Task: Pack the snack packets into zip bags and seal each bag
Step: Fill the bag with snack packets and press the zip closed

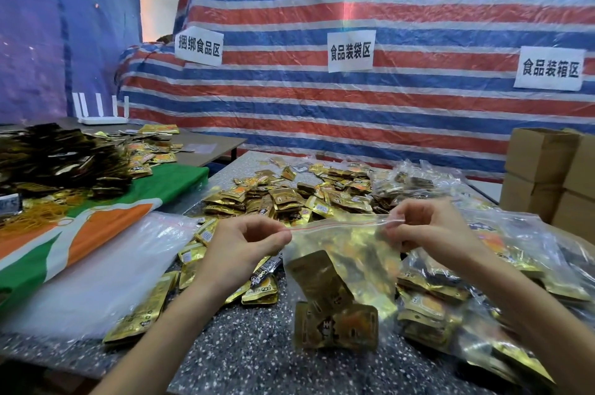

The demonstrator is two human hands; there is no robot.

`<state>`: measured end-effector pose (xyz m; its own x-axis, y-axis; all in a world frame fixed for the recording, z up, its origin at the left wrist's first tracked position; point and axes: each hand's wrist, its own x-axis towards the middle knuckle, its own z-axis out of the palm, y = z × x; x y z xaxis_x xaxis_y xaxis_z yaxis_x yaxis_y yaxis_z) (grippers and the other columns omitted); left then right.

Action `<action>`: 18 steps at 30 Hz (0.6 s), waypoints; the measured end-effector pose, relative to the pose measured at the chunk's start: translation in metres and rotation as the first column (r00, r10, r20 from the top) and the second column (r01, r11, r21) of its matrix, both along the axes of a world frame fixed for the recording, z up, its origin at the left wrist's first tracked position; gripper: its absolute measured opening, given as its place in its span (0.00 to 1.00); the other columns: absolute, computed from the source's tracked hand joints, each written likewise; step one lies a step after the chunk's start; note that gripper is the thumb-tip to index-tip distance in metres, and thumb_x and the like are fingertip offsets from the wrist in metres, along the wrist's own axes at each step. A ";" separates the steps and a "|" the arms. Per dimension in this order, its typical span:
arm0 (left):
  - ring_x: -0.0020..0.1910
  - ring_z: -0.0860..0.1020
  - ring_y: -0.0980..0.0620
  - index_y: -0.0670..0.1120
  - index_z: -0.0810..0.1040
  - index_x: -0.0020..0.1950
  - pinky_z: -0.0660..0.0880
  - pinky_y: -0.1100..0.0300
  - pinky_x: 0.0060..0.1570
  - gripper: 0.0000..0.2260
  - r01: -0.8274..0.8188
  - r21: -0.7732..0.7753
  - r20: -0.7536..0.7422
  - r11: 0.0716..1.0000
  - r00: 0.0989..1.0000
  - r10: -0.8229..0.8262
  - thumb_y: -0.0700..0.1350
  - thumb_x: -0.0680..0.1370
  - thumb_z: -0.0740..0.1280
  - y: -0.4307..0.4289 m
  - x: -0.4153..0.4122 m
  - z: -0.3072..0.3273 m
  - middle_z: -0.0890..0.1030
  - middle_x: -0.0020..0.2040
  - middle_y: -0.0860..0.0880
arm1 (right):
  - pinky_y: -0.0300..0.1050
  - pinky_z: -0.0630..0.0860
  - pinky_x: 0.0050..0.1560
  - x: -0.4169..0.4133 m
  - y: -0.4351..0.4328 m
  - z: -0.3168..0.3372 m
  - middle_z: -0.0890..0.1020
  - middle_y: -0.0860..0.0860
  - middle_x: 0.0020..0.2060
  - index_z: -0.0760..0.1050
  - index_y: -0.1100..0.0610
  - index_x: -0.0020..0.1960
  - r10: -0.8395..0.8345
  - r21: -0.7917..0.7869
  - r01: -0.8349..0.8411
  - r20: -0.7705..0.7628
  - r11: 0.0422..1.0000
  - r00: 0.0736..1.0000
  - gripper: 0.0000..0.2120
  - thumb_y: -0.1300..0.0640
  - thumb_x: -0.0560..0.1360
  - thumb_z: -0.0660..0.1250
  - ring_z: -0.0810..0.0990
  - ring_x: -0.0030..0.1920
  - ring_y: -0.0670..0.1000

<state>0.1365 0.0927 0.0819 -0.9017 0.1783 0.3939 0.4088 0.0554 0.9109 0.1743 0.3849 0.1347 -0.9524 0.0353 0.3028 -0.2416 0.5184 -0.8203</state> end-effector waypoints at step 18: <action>0.38 0.83 0.52 0.48 0.87 0.42 0.80 0.57 0.42 0.01 0.059 -0.050 -0.138 0.997 0.988 -0.065 0.44 0.73 0.75 0.013 0.017 0.013 0.86 0.38 0.48 | 0.34 0.73 0.51 -0.003 -0.075 0.015 0.84 0.41 0.44 0.83 0.47 0.49 0.404 0.537 -0.279 -0.129 0.796 0.906 0.02 0.53 0.77 0.72 0.80 0.49 0.40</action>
